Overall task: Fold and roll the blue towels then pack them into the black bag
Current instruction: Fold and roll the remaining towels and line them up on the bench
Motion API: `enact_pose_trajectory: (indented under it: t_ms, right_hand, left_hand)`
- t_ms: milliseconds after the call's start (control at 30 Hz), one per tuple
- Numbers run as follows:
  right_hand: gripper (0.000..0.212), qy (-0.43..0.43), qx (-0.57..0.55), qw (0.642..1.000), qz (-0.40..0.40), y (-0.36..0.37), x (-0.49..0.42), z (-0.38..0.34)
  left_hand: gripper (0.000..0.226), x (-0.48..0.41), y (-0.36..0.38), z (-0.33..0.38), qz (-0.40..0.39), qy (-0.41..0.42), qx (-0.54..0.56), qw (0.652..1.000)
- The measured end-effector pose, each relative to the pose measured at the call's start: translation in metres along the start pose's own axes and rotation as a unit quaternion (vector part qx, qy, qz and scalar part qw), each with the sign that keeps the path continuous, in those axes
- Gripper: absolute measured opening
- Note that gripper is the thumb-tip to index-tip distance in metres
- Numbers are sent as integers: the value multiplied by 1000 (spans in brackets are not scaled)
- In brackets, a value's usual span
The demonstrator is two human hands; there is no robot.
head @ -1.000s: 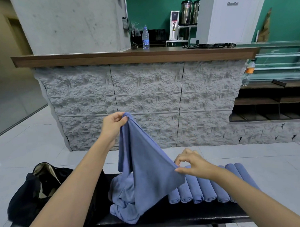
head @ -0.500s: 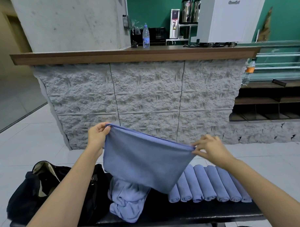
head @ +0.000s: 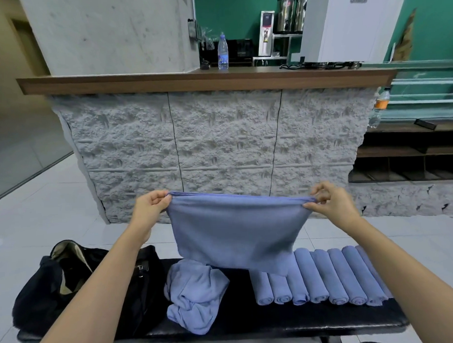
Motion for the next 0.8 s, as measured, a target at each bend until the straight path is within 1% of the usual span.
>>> enact_pose_trajectory:
  t_ms: [33, 67, 100, 133, 167, 200, 233, 267, 300, 333, 367, 400, 433, 467, 500, 533, 633, 700, 800]
  right_hand:
    - [24, -2, 20, 1000, -1, -1, 0, 0]
    - [23, -5, 67, 998, -9, -3, 0, 0]
    - [16, -7, 103, 994, -20, -5, -1, 0]
    - [10, -7, 95, 995, -41, -7, 0, 1]
    - [13, 2, 35, 997, -74, -9, 2, 2]
    - [20, 13, -73, 990, -119, -13, 4, 3]
    - [29, 30, -201, 965, -165, -16, 6, 5]
    - [34, 57, -314, 927, -197, -16, 7, 6]
    - [35, 93, -383, 896, -203, -13, 6, 7]
    - [31, 135, -400, 887, -188, -6, 3, 9]
    - [24, 175, -375, 898, -147, 3, -1, 12]
    - [19, 207, -326, 919, -81, 13, -3, 11]
    - [20, 222, -280, 934, -5, 24, -6, 11]
    - [23, 220, -260, 939, 57, 35, -7, 6]
    - [24, 203, -263, 939, 90, 46, -5, -5]
    - [22, 179, -268, 941, 102, 57, -2, -18]
    - [16, 110, -267, 954, 79, 88, 9, -51]
    - [13, 71, -234, 968, 64, 103, 15, -71]
    - [17, 37, -203, 977, 46, 110, 24, -91]
  left_hand:
    - [17, 2, 0, 1, -14, -1, -2, 1000]
    - [16, 3, -2, 2, -32, -1, -8, 999]
    - [16, 4, -2, 4, -58, -1, -9, 998]
    - [17, 5, -5, 6, -85, -5, 4, 996]
    - [15, 6, -10, 7, -115, -18, 38, 993]
    - [9, 6, -15, 8, -155, -42, 93, 983]
    - [19, 4, -22, 7, -189, -74, 155, 967]
    - [37, 2, -27, 6, -211, -119, 197, 950]
    - [45, 1, -27, 3, -210, -169, 210, 940]
    - [39, 0, -22, 0, -191, -217, 205, 935]
    - [25, 0, -15, -3, -155, -256, 184, 936]
    - [10, 1, -4, -4, -108, -284, 152, 941]
    - [4, 3, 10, -4, -68, -288, 128, 947]
    - [7, 6, 25, -1, -35, -268, 118, 956]
    - [9, 10, 41, 3, -10, -230, 106, 967]
    - [11, 18, 57, 8, 0, -189, 90, 978]
    - [14, 39, 102, 19, -12, -93, 53, 994]
    - [10, 47, 122, 23, -31, -55, 37, 997]
    - [4, 56, 135, 29, -42, -2, 5, 999]
Point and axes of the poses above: each hand's wrist, its own x-axis away from the middle knuckle, its own y-axis out of the palm, z = x × y, the point moved 1 cm from there along -x, towards the middle knuckle, and after that the axes turned 1 degree about y, right-handed, at the moved point
